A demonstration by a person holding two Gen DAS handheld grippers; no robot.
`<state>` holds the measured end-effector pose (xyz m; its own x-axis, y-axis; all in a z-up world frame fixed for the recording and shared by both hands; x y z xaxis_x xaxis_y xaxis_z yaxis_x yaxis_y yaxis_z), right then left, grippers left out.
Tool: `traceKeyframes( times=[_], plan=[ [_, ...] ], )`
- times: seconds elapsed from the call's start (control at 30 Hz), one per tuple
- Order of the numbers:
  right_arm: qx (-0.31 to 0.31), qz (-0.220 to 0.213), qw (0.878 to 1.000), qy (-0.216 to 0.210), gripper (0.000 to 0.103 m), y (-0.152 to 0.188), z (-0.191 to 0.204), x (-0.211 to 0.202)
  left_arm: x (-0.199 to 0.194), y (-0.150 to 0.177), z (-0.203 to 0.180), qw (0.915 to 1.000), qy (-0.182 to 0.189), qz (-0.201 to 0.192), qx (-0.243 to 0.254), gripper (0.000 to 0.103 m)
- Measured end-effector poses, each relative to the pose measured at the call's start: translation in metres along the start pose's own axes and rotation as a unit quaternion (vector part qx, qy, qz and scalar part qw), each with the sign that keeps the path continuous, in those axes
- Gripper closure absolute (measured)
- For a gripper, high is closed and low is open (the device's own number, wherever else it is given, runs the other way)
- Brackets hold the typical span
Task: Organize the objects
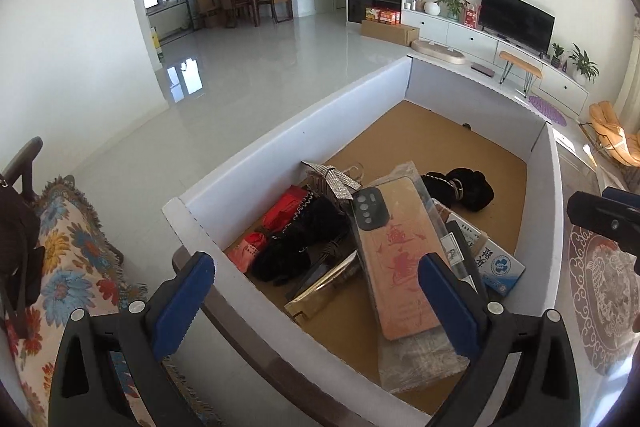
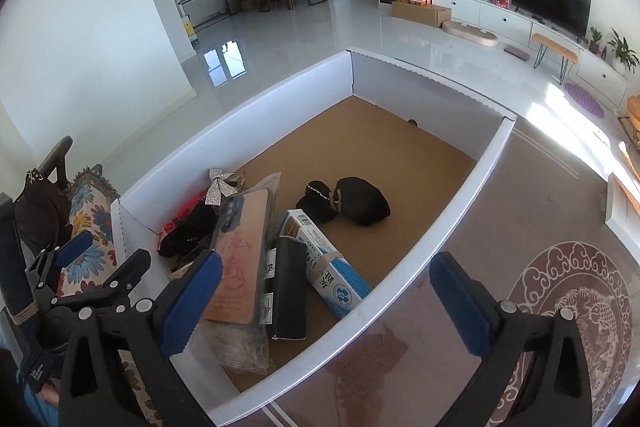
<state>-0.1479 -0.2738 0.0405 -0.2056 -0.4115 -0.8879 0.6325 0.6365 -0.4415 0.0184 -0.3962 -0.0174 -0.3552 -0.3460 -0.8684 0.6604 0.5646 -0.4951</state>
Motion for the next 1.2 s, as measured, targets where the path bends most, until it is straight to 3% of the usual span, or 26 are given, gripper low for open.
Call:
traceKeyframes(
  times=[0.1, 0.23, 0.8, 1.0, 1.2],
  plan=[
    [0.0, 0.023, 0.999, 0.024, 0.0, 0.004, -0.004, 0.003, 0.007, 0.008, -0.012, 0.9986, 0.02, 0.034, 0.035, 0.0],
    [-0.004, 0.035, 0.999, 0.029, 0.0, 0.008, -0.001, 0.006, 0.008, 0.013, -0.015, 0.9985, 0.018, 0.038, 0.035, 0.0],
    [-0.013, 0.045, 0.998, 0.044, 0.0, 0.006, 0.005, 0.02, 0.009, 0.009, -0.006, 0.9991, -0.012, 0.039, -0.007, 0.0],
    [-0.002, 0.049, 0.997, 0.056, 0.0, 0.004, -0.002, 0.021, 0.012, 0.014, -0.01, 0.9979, 0.001, 0.054, -0.036, 0.0],
    [0.008, 0.052, 0.997, 0.053, 0.0, 0.002, -0.001, 0.022, 0.009, 0.016, -0.013, 0.9979, -0.002, 0.054, -0.035, 0.0]
  ],
)
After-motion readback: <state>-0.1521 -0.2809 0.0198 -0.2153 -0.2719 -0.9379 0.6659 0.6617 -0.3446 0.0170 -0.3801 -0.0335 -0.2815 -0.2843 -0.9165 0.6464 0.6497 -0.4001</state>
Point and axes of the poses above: each gripper's, at about its wrist camera, not at the fingertips, and x roughly the way its jaws point, z to its left, y to its underside, the point moved 9 cm from there along x, roughly the way its jaws point, and after that the axes turned 10 degrees about z, right-handed, at the moved point
